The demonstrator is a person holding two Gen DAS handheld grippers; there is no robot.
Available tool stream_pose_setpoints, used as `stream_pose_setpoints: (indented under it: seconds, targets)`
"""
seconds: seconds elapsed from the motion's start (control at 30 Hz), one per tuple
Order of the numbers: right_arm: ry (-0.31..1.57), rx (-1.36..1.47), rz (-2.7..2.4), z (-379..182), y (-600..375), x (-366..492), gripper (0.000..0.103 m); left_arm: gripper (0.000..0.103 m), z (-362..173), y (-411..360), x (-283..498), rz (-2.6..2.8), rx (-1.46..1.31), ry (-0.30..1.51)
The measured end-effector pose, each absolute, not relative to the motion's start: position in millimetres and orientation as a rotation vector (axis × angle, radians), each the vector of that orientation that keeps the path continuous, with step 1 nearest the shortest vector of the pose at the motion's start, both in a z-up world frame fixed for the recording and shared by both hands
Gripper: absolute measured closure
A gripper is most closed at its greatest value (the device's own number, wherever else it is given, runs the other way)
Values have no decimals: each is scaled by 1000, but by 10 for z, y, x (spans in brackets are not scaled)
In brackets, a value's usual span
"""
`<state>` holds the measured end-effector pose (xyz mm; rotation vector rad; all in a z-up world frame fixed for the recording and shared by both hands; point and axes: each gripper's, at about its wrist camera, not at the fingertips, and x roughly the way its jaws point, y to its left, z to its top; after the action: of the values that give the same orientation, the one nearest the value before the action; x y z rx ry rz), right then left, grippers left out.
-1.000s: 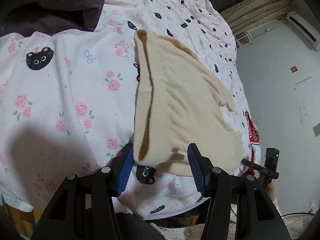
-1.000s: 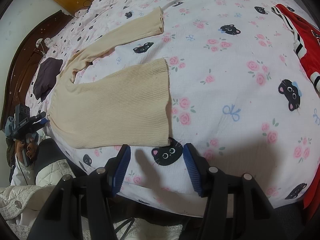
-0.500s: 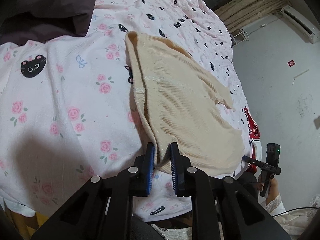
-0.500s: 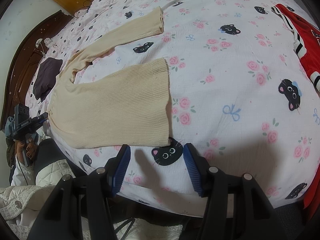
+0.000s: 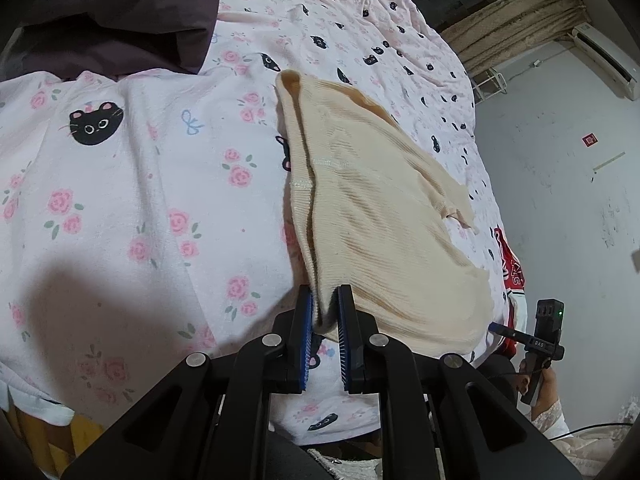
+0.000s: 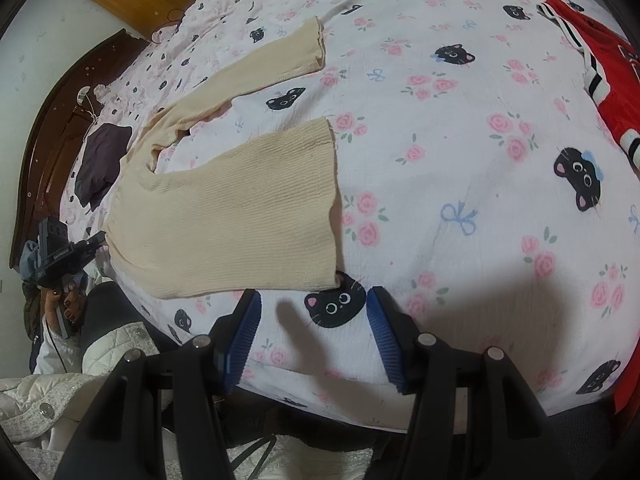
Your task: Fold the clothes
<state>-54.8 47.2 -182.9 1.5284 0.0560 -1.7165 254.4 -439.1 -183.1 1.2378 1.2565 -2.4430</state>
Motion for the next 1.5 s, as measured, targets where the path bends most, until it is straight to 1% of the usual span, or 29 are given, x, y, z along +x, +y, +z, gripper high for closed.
stream_pose_setpoints:
  seconds: [0.17,0.5,0.7,0.9,0.93,1.0,1.03,1.07,1.37,1.5]
  targets:
    - [-5,1538,-1700,-1852,519,-560,46,93,-1834,-4379,2538,-2437,1243,1237]
    - [-262,1560,-1628,-1992,601,-678,45,93,-1837,-4378,2534,-2430,1245,1232]
    - [-380,1557,-1587,-2054,589,-743,45,93,-1845,-4384,2539,-2425,1247,1237]
    - [-426,1534,-1560,-2046,485,-762,45,93,-1850,-4382,2546,-2423,1252,1237]
    - [-422,1530,-1556,-2042,457,-758,47,93,-1850,-4382,2550,-2423,1252,1238]
    - [-395,1526,-1565,-2036,404,-749,57,93,-1850,-4382,2562,-2422,1251,1241]
    - [-375,1530,-1577,-2041,380,-747,67,93,-1850,-4382,2568,-2422,1251,1242]
    - [-361,1539,-1586,-2056,368,-748,73,93,-1850,-4381,2573,-2422,1251,1243]
    - [-456,1573,-1573,-2149,635,-809,75,93,-1858,-4386,2558,-2419,1254,1253]
    - [-531,1588,-1536,-2231,720,-814,75,93,-1861,-4391,2534,-2417,1256,1252]
